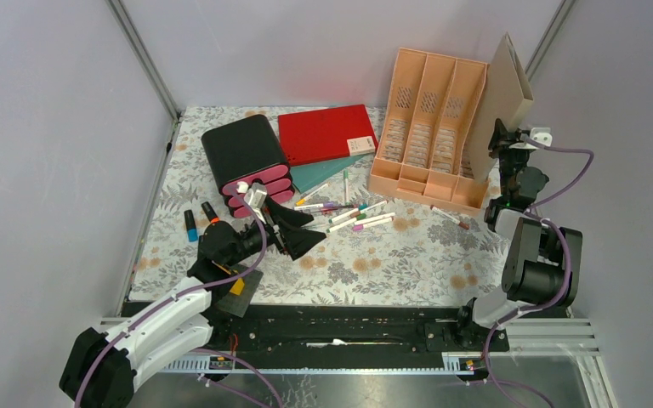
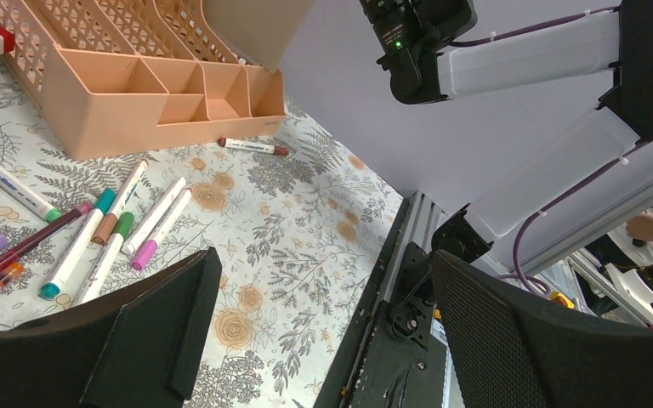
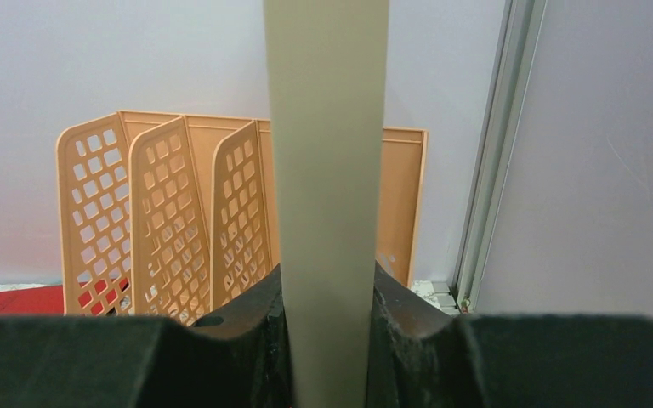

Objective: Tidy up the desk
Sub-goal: Place the folder in the storage box.

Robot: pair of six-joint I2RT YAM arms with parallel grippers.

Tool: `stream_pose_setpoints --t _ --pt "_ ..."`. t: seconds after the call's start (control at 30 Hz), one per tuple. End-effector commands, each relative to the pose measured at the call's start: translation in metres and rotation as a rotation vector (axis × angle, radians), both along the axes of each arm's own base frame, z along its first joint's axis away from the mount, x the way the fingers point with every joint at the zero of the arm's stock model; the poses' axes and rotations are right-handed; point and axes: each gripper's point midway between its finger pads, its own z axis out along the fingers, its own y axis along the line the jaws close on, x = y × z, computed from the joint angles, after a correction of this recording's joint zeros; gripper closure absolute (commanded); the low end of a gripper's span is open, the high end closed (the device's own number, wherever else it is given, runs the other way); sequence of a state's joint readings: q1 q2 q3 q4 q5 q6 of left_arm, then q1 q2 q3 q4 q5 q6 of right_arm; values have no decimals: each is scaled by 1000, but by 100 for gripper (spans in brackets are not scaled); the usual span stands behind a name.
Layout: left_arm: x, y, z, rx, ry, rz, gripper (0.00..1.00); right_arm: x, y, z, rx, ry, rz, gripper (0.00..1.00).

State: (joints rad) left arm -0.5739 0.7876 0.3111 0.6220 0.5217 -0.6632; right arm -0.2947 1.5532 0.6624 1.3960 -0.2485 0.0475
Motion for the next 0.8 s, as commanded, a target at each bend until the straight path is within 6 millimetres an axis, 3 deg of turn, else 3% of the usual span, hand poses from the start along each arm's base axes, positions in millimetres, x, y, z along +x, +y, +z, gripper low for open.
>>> stream_pose_setpoints --t 0.0,0.4,0.77 --pt "2 0 15 -23 -56 6 1 -11 3 53 -62 -198 7 100" --pt "3 0 15 -20 -53 6 1 0 4 61 -65 -243 60 100" --pt "5 -1 14 -13 -44 8 1 -4 -1 84 -125 -294 104 100"
